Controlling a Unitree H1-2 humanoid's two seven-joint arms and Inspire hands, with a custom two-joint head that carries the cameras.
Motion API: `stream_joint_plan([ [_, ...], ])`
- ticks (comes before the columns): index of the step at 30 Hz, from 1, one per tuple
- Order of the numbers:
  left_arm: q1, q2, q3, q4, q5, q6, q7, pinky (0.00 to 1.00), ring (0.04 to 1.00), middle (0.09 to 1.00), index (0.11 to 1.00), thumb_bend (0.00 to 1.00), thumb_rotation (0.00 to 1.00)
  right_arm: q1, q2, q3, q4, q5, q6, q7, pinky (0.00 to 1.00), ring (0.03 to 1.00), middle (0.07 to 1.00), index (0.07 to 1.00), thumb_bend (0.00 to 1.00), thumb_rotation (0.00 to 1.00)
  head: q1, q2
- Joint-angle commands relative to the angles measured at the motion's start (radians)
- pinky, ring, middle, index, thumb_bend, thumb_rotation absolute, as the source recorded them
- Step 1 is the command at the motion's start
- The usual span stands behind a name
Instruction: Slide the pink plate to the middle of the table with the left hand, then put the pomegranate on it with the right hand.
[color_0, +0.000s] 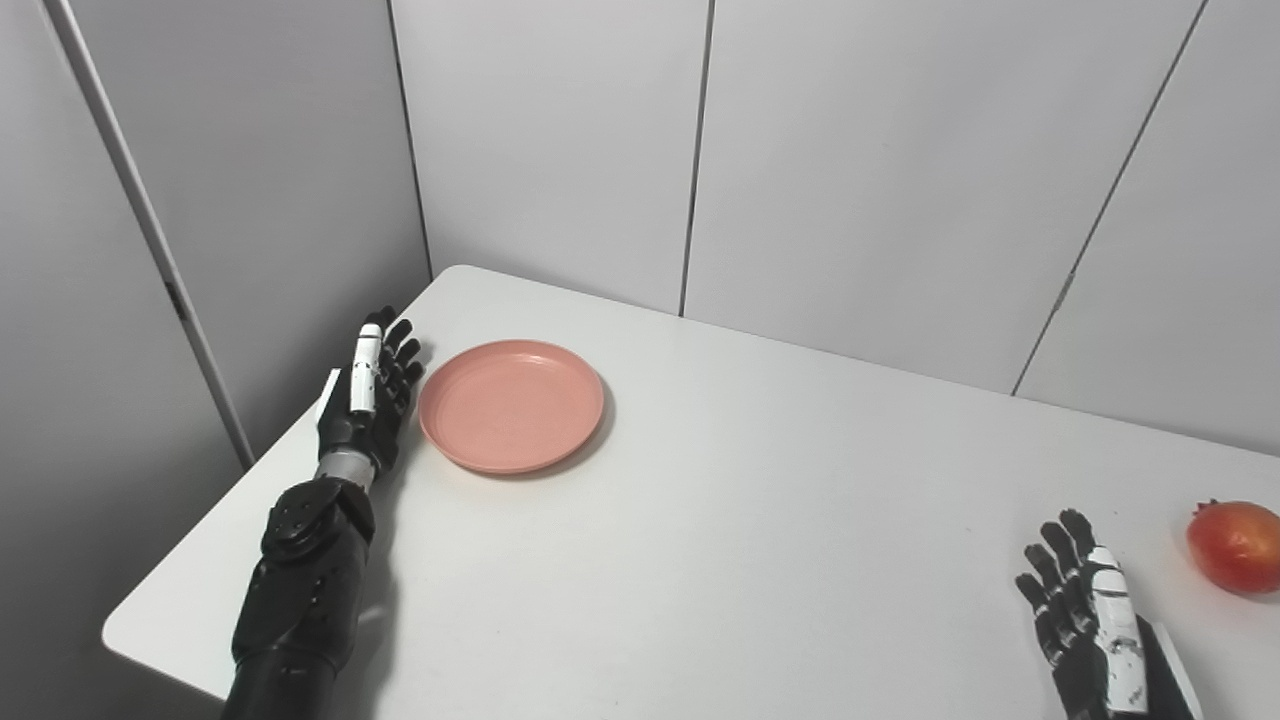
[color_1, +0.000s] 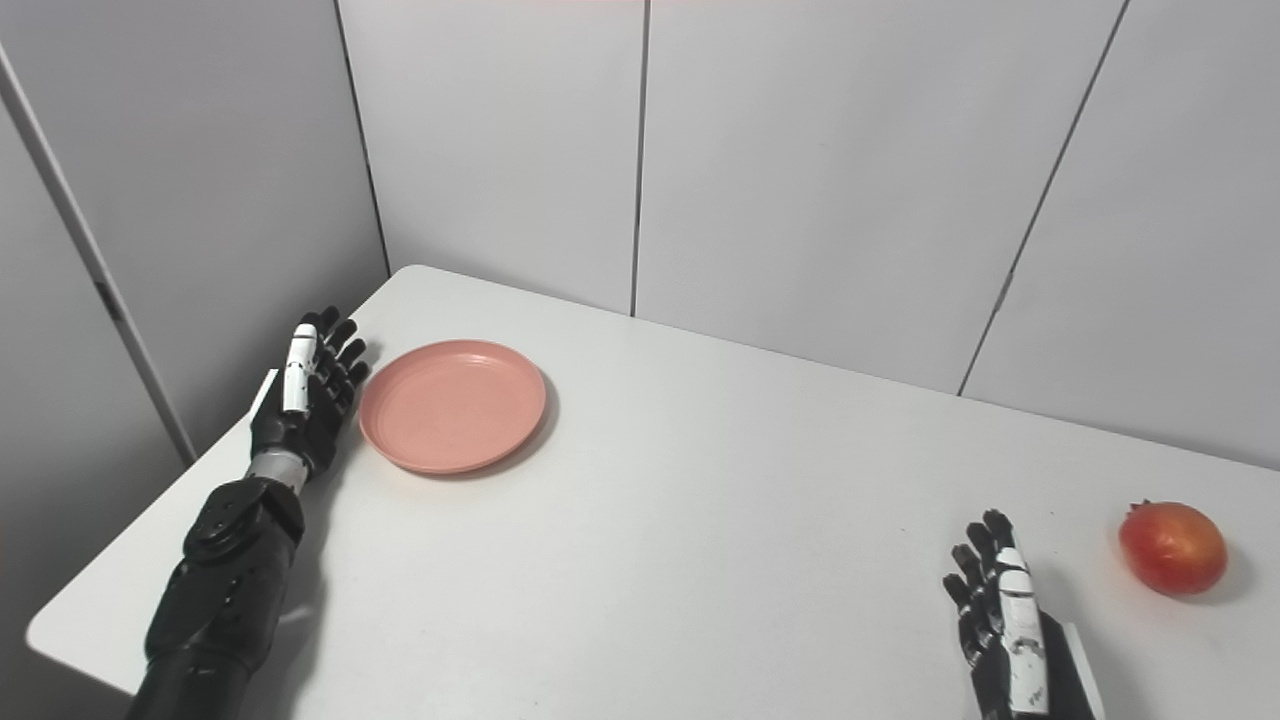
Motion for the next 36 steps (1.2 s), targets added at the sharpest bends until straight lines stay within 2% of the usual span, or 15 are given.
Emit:
stream_joint_plan([
  [1, -0.015, 0.003, -0.015, 0.023, -0.018, -0.003, -0.034, 1.0, 0.988, 0.984, 0.971, 0.37, 1.0, -0.036, 0.0, -0.002, -0.018, 0.004, -0.038, 0.008, 1.0, 1.0, 1.0, 1.0, 0.11, 1.0, -0.002, 0.002],
  [3, -0.015, -0.004, -0.017, 0.022, -0.022, 0.001, -0.042, 1.0, 0.987, 0.983, 0.973, 0.38, 1.0, -0.034, 0.0, -0.001, -0.019, 0.002, -0.042, 0.008, 1.0, 1.0, 1.0, 1.0, 0.11, 1.0, -0.003, 0.002],
  [6, -0.013, -0.023, -0.031, -0.02, -0.017, 0.04, -0.015, 0.98, 0.969, 0.968, 0.967, 0.37, 1.0, -0.034, 0.004, -0.001, -0.021, 0.0, -0.036, 0.003, 1.0, 1.0, 1.0, 1.0, 0.11, 1.0, -0.008, 0.005],
  [14, 0.0, -0.049, -0.072, -0.082, -0.005, 0.094, 0.014, 0.94, 0.934, 0.936, 0.933, 0.38, 1.0, -0.033, 0.005, -0.002, -0.024, 0.004, -0.029, 0.006, 1.0, 1.0, 1.0, 1.0, 0.11, 1.0, -0.016, 0.01],
  [23, -0.002, -0.084, -0.092, -0.128, -0.036, 0.152, 0.016, 0.93, 0.926, 0.926, 0.926, 0.37, 1.0, -0.032, 0.008, 0.001, -0.029, -0.012, -0.023, -0.004, 1.0, 1.0, 1.0, 1.0, 0.13, 1.0, -0.026, 0.015],
  [25, -0.004, -0.087, -0.099, -0.125, -0.038, 0.15, 0.0, 0.96, 0.947, 0.945, 0.946, 0.37, 1.0, -0.032, 0.008, 0.004, -0.024, -0.018, -0.033, -0.004, 1.0, 1.0, 1.0, 1.0, 0.13, 1.0, -0.029, 0.017],
  [33, -0.017, -0.107, -0.143, -0.116, -0.014, 0.133, -0.014, 0.95, 0.939, 0.937, 0.934, 0.37, 1.0, -0.032, 0.005, 0.009, -0.024, -0.035, -0.029, -0.006, 1.0, 1.0, 1.0, 1.0, 0.14, 1.0, -0.043, 0.026],
  [36, -0.031, -0.127, -0.153, -0.121, -0.026, 0.157, -0.009, 0.96, 0.946, 0.944, 0.941, 0.38, 1.0, -0.031, 0.005, 0.012, -0.025, -0.046, -0.033, -0.008, 1.0, 1.0, 1.0, 1.0, 0.14, 1.0, -0.052, 0.03],
])
